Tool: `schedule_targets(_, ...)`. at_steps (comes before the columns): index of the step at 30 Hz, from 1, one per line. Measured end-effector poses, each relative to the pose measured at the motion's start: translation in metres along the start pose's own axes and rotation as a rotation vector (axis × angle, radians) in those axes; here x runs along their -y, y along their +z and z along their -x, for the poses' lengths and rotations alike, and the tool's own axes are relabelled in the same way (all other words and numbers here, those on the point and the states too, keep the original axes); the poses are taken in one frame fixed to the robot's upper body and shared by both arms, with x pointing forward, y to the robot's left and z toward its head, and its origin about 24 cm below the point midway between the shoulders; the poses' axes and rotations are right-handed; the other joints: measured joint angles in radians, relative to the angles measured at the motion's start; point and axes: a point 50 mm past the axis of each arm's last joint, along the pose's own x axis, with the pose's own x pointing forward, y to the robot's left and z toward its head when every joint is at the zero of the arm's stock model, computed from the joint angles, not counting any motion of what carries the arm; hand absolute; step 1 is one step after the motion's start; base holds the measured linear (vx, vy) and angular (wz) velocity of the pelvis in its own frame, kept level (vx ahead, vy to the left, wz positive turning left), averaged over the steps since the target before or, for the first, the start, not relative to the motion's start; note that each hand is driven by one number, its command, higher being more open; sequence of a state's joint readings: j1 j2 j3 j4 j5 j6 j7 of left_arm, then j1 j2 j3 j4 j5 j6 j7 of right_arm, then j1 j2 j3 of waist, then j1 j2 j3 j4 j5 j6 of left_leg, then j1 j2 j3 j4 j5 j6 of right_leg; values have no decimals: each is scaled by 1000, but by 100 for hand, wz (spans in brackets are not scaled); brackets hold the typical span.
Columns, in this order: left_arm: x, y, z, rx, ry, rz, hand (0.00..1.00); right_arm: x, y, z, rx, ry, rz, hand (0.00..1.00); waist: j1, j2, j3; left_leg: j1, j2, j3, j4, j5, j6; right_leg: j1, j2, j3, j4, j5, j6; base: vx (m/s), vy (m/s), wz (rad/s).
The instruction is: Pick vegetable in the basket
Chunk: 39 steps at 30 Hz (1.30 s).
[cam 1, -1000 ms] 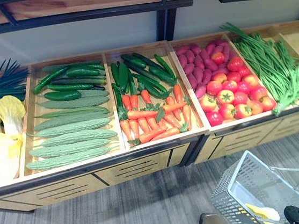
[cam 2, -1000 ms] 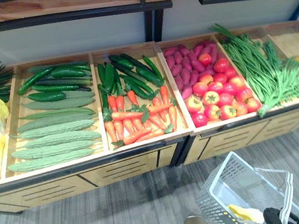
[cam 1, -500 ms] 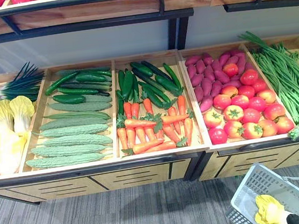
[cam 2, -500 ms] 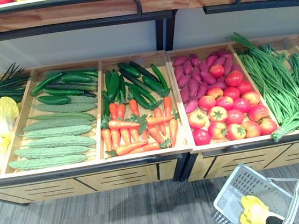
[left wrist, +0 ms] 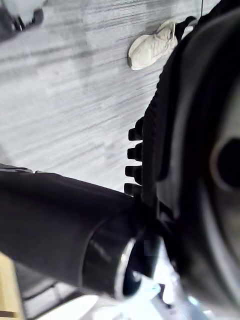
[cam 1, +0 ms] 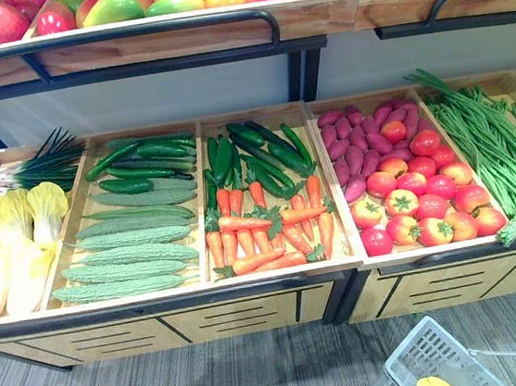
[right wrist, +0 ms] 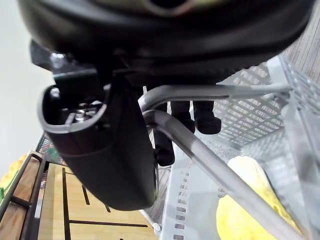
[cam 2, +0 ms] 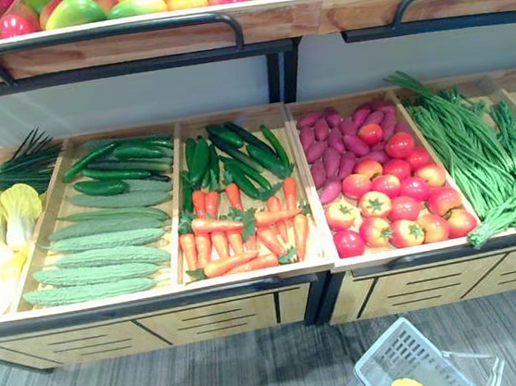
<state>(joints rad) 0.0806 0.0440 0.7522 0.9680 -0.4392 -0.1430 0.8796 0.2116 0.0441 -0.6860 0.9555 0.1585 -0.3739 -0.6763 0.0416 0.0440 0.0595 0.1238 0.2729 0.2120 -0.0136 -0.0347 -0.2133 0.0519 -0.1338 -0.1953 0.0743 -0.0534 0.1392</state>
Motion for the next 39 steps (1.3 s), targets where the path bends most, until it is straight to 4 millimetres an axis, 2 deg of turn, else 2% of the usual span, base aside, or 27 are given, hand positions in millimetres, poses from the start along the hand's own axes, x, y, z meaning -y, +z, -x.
schedule_targets(4, -9, 50, -11, 3, 244, 288, 100, 2, 5, -5, 18, -7, 2, 0, -1, 6, -15, 2, -4, 0, -9, 0, 1, 0, -2, -2, -4, -1, 2, 0, 0, 0)
schedule_targets(7, -15, 83, -14, 53, 332, 433, 100, 5, 14, -12, 47, -15, 3, 0, -1, 8, -26, 10, -10, 0, -18, 1, 2, 2, -3, -3, -9, -2, 2, 0, 0, 0)
schedule_targets(10, -17, 125, -1, 207, 351, 585, 100, 7, 21, -17, 71, -12, 6, 0, 5, 4, -31, 12, -13, -1, -22, 2, 2, 5, -4, -6, -13, -2, 3, -1, 2, 1)
schedule_targets(13, -13, 175, 40, 545, 269, 655, 100, 7, 21, -18, 77, -8, 14, 0, 11, -3, -41, -2, -18, -7, -21, 2, 3, 5, -3, -13, -25, 0, 6, -4, -2, 6)
schedule_targets(14, -12, 202, 72, 759, 172, 695, 100, 6, 21, -17, 79, 1, 22, 0, 14, -12, -45, -3, -20, -8, -20, 2, 3, 3, -4, -13, -26, 2, 8, 8, -2, 3)
schedule_targets(15, -12, 213, 85, 852, 106, 705, 100, 6, 20, -17, 80, 5, 27, 0, 15, -14, -46, -3, -21, -8, -19, 2, 3, 3, -4, -13, -27, 2, 8, 0, 0, 0)
schedule_targets(16, -14, 230, 114, 1039, -33, 714, 100, 6, 19, -16, 83, 13, 38, 0, 15, -13, -46, -4, -23, -7, -16, 2, 3, 5, -6, -13, -27, 2, 8, 0, 0, 0)
schedule_targets(17, -13, 237, 135, 1172, -150, 696, 100, 7, 19, -16, 83, 12, 42, 0, 15, -15, -48, -4, -25, -7, -15, 2, 3, 6, -8, -13, -27, 2, 9, 0, 0, 0)
schedule_targets(18, -12, 241, 150, 1257, -233, 686, 100, 8, 18, -16, 83, 10, 43, 0, 17, -14, -47, -5, -27, -7, -15, 2, 3, 6, -10, -14, -27, 3, 10, 0, 0, 0)
schedule_targets(19, -11, 242, 180, 1412, -398, 668, 100, 8, 18, -16, 82, 9, 44, 0, 19, -10, -44, -5, -30, -7, -15, 1, 3, 6, -13, -14, -29, 4, 11, 0, 0, 0)
schedule_targets(20, -9, 237, 208, 1576, -566, 614, 100, 9, 18, -16, 82, 8, 45, 0, 19, -5, -44, -6, -32, -7, -15, 0, 5, 6, -15, -13, -30, 5, 13, 0, 0, 0)
schedule_targets(21, -8, 233, 221, 1651, -644, 580, 100, 9, 18, -16, 82, 7, 45, 0, 18, -2, -45, -6, -32, -6, -14, 0, 6, 6, -15, -13, -30, 5, 13, 0, 0, 0)
schedule_targets(23, -1, 213, 264, 1931, -985, 384, 100, 9, 19, -18, 82, 7, 44, 0, 13, 6, -45, -5, -32, -3, -14, -2, 9, 5, -15, -10, -32, 6, 14, -17, 11, -4)
schedule_targets(24, 0, 208, 272, 1997, -1062, 321, 100, 9, 20, -18, 85, 8, 44, 0, 9, 10, -45, -4, -32, -1, -14, -3, 11, 5, -15, -8, -32, 6, 14, -17, 12, -8)
schedule_targets(26, 4, 185, 293, 2206, -1320, 54, 100, 10, 26, -23, 99, 20, 46, 0, 2, 24, -41, -3, -33, 17, -14, -8, 15, 2, -15, 7, -35, 9, 17, -22, 17, -17)
schedule_targets(29, 6, 169, 302, 2356, -1498, -216, 100, 14, 31, -29, 107, 21, 49, 0, -8, 32, -38, -1, -34, 28, -15, -10, 15, 0, -15, 16, -41, 13, 18, -6, 13, -11)
schedule_targets(31, 9, 163, 306, 2432, -1600, -476, 100, 19, 35, -33, 108, 11, 32, 0, -15, 31, -38, -1, -35, 31, -17, -10, 15, 0, -15, 21, -44, 15, 18, 0, 0, 0)
schedule_targets(32, 11, 163, 306, 2427, -1622, -539, 100, 20, 36, -35, 111, 11, 30, 0, -17, 32, -38, -1, -35, 33, -17, -10, 15, -1, -15, 22, -45, 16, 19, 8, 10, -7)
schedule_targets(34, 20, 164, 302, 2331, -1678, -787, 100, 24, 43, -40, 126, 6, 20, 0, -19, 35, -40, -2, -37, 47, -17, -10, 15, -4, -16, 30, -55, 24, 19, 5, 14, -10)
schedule_targets(37, 36, 167, 293, 2198, -1675, -1034, 100, 27, 49, -45, 142, 12, 18, 0, -20, 42, -42, 10, -37, 53, -23, -10, 15, -3, -14, 30, -57, 28, 19, 1, 7, -5)
schedule_targets(39, 43, 168, 289, 2150, -1665, -1128, 100, 29, 50, -46, 147, 15, 22, 0, -19, 45, -44, 13, -38, 55, -27, -10, 15, 0, -14, 31, -56, 29, 19, -5, 4, -3)
